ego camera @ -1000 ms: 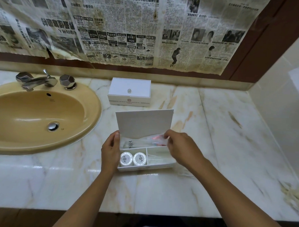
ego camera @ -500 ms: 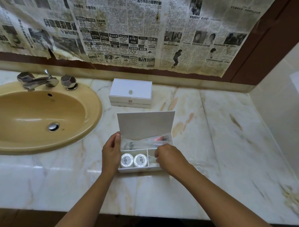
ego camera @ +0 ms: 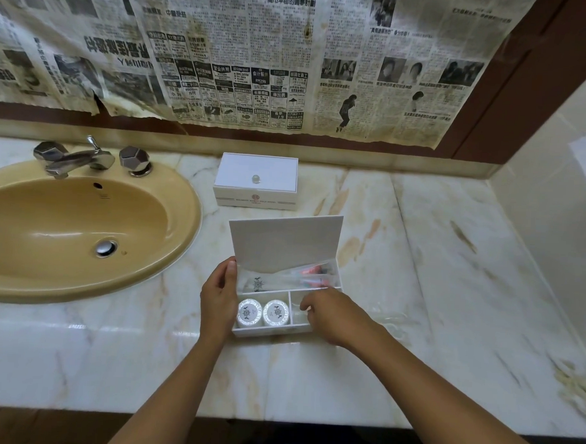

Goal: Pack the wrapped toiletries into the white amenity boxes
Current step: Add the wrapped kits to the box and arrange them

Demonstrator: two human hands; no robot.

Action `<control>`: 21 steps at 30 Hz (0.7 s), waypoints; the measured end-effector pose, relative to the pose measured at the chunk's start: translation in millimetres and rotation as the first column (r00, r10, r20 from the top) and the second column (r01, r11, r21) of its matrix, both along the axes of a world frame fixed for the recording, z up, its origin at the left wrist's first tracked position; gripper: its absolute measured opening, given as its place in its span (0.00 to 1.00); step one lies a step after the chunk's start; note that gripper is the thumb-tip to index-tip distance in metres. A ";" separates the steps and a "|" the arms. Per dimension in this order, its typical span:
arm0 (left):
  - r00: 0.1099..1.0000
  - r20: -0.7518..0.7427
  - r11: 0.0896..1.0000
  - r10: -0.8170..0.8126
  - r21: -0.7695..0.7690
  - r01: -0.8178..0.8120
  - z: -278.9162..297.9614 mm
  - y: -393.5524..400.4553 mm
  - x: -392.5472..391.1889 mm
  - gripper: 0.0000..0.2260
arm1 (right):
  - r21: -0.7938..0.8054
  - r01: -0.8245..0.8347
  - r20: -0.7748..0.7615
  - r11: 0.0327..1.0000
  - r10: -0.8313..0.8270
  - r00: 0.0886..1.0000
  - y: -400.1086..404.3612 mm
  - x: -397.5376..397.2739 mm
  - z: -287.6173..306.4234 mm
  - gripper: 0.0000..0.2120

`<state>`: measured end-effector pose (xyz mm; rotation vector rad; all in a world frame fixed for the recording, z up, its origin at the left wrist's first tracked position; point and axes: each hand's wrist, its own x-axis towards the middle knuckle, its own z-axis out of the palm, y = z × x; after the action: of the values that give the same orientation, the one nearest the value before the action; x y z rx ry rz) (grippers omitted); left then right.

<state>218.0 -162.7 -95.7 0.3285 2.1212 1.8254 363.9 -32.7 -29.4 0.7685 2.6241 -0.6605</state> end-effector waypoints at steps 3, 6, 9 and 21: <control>1.000 -0.004 1.000 -0.003 -0.002 0.003 -2.4 0.0 -0.8 0.12 | 0.026 0.054 -0.145 0.998 -0.050 0.988 7.4 5.6 9.0 0.16; 1.000 -0.007 1.000 -0.003 -0.007 0.003 0.3 0.1 0.6 0.10 | 0.042 0.135 -0.395 0.990 -0.107 0.913 20.5 13.6 20.2 0.11; 1.000 -0.020 1.000 -0.006 -0.008 0.006 2.6 0.7 1.9 0.09 | 0.063 0.257 -0.486 0.964 -0.195 0.852 38.8 24.4 21.0 0.10; 0.999 -0.049 1.000 -0.014 -0.024 0.013 -0.4 0.1 1.0 0.12 | 0.112 0.275 0.049 0.955 -0.282 0.958 65.4 57.2 -29.0 0.18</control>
<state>219.0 -162.6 -96.1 0.3850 2.1665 1.8005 421.2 32.7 -58.4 1.1873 2.5308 -0.5634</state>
